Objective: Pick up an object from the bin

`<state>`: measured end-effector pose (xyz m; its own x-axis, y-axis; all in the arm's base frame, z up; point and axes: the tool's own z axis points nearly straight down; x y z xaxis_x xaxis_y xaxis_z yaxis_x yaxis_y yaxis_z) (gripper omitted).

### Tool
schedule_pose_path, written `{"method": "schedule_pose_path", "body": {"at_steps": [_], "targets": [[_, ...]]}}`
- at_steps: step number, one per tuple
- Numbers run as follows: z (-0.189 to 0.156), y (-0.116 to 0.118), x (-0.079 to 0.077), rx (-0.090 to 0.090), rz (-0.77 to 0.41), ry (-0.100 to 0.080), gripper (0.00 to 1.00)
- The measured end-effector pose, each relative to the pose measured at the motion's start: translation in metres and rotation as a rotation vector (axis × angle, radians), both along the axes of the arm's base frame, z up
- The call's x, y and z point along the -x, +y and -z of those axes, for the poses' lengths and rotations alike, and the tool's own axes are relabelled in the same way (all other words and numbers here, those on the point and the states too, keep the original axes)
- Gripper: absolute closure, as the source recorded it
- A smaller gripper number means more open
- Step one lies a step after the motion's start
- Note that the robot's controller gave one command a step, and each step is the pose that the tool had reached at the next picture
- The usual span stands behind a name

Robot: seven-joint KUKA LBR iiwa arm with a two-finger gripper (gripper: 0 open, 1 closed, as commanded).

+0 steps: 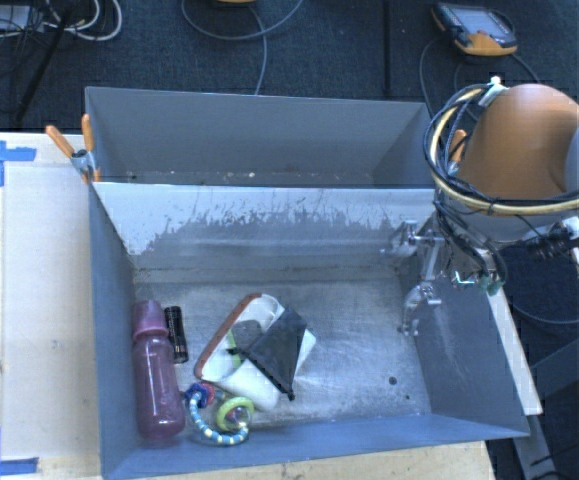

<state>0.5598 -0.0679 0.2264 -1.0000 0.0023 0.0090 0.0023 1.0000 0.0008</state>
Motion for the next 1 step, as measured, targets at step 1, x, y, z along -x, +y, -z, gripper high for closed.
{"method": "schedule_pose_path", "body": {"at_steps": [1], "targets": [[-0.0046, 0.0007, -0.0015, 0.001, -0.004, -0.008, 1.00]]}}
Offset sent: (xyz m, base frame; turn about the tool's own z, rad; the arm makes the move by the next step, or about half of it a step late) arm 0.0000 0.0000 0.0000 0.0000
